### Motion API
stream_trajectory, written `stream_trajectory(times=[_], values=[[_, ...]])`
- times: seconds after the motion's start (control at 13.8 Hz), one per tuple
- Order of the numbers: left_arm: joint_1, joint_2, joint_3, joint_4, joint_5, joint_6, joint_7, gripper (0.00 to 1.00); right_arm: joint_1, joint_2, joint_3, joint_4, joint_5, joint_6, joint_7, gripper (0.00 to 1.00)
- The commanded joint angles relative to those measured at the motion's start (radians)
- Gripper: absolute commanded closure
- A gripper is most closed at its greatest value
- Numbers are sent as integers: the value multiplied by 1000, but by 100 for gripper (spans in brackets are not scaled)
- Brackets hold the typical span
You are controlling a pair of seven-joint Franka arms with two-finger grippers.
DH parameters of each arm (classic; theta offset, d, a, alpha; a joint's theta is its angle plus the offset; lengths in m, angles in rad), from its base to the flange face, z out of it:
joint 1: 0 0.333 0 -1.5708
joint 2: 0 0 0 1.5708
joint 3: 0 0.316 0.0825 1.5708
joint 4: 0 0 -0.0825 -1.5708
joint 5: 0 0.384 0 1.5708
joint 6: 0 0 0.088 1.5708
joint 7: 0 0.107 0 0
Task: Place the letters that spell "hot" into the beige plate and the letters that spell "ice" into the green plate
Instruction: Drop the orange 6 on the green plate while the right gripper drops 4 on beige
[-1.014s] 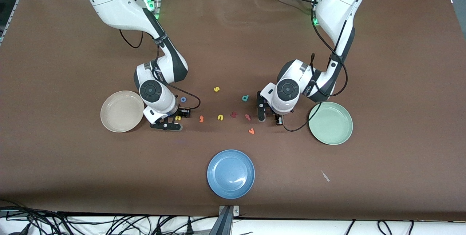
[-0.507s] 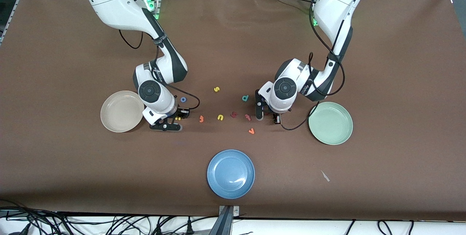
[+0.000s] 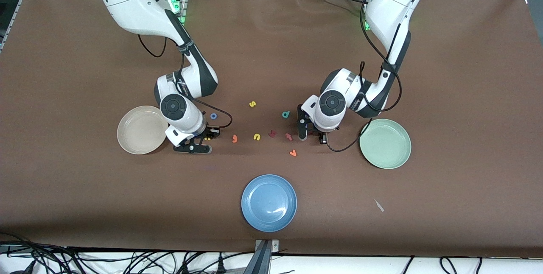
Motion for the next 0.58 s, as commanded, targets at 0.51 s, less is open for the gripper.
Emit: stream_trajectory(times=[0.51], values=[[140,-168,11,4,30,-328,90,100,-17,-8,-4,72,12,-114,-78,83]])
